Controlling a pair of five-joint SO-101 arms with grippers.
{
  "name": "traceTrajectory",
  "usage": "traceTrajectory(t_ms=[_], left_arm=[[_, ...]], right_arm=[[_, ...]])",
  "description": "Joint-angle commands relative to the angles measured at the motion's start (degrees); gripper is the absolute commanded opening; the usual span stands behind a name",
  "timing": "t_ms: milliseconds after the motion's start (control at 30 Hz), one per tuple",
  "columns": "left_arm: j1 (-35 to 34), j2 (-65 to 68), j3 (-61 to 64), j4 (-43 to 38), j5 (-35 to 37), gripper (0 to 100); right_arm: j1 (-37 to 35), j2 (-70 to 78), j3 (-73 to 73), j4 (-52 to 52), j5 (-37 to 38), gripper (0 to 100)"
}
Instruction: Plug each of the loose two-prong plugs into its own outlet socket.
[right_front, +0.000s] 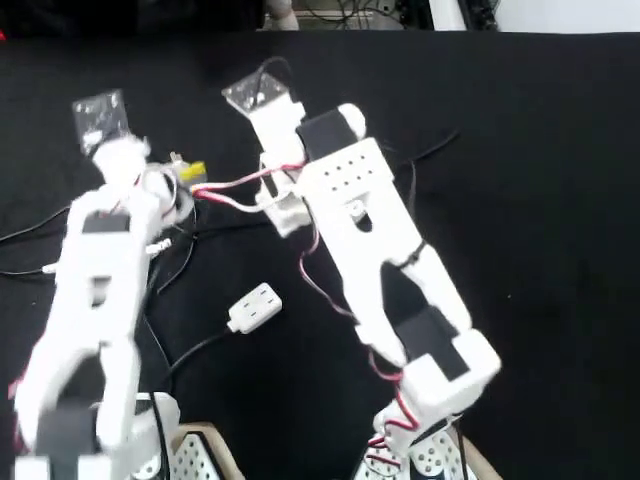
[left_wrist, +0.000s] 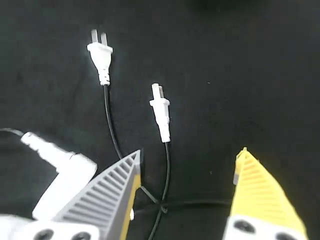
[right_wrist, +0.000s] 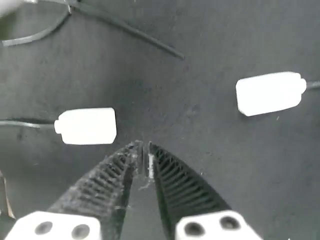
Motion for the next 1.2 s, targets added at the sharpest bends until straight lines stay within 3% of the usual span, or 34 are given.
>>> traceTrajectory(t_ms=[0, 200, 433, 667, 933, 1100, 1167], left_arm=[[0.4, 15.6, -16.6, 3.8, 1.8, 30], [0.2, 35.7, -35.1, 11.8, 1.8, 29], [0.7, 47.1, -48.5, 20.8, 1.8, 29], [4.1, 50.8, -51.6, 24.0, 1.5, 26], [5.7, 51.3, -51.6, 24.4, 1.3, 15], [5.8, 51.1, -51.1, 25.7, 1.2, 2], [5.8, 50.8, -51.6, 28.0, 1.2, 3]], right_arm=[[1.0, -8.0, 11.0, -6.1, 0.6, 1.5], [0.9, -18.7, 32.0, -17.7, 4.5, 1.5], [1.1, -29.0, 50.5, -28.0, 5.5, 1.5], [1.1, -33.7, 57.8, -31.5, 9.0, 1.5], [1.0, -33.7, 58.2, -31.8, 9.1, 1.5], [1.0, -33.7, 58.7, -31.9, 9.1, 1.5], [1.0, -33.7, 59.1, -32.0, 9.1, 1.5]])
